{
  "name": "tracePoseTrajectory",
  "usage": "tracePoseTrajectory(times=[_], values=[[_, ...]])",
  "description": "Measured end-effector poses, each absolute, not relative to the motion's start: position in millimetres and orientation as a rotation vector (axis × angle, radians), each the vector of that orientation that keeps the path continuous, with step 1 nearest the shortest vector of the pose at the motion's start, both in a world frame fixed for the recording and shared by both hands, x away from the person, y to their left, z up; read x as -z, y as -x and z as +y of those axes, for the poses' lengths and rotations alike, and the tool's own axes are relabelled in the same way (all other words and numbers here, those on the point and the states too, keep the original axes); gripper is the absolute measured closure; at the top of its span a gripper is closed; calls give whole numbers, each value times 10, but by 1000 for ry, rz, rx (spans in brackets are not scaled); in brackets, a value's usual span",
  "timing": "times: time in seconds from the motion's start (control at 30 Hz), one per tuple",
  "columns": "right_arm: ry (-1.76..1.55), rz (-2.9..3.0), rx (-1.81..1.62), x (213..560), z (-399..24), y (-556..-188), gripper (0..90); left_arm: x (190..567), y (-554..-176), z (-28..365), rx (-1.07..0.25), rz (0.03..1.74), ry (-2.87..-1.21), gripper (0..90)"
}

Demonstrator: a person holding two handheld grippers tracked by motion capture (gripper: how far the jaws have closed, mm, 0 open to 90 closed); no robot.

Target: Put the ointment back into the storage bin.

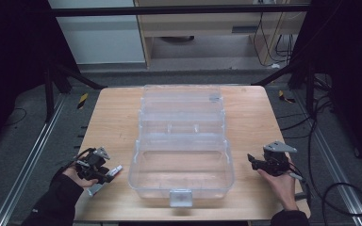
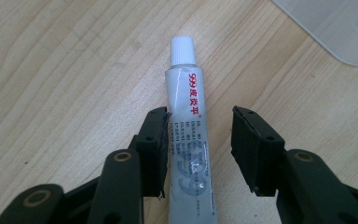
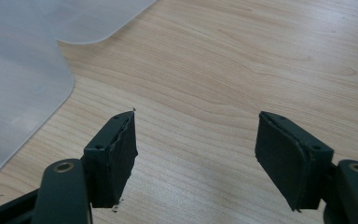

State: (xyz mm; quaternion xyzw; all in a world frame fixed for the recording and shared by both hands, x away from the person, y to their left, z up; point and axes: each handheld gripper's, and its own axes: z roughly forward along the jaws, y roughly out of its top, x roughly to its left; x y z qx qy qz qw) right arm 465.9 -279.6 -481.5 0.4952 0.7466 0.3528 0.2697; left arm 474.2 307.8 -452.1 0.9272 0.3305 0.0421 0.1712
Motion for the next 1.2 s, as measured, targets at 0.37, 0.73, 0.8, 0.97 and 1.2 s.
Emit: tracePoseTrajectory(times=[0.37,0.73,0.8,0.97,1.2], values=[[-1326,2035,-949,4822,-2788,-4657,325,4617,-4797,3053,-105,966,-2665,658],[-1325,2043,-948,4820,-2790,-4659,329,4643,-4817,3036,-96,962,-2686,686],[-1317,2047,-942,4823,-2791,-4659,330,4644,-4821,3031,-99,955,-2691,688],[-1315,2047,-941,4819,-2795,-4657,334,4637,-4817,3015,-119,935,-2710,698],[-1314,2050,-937,4825,-2796,-4661,336,4517,-4769,3053,-128,902,-2682,702]])
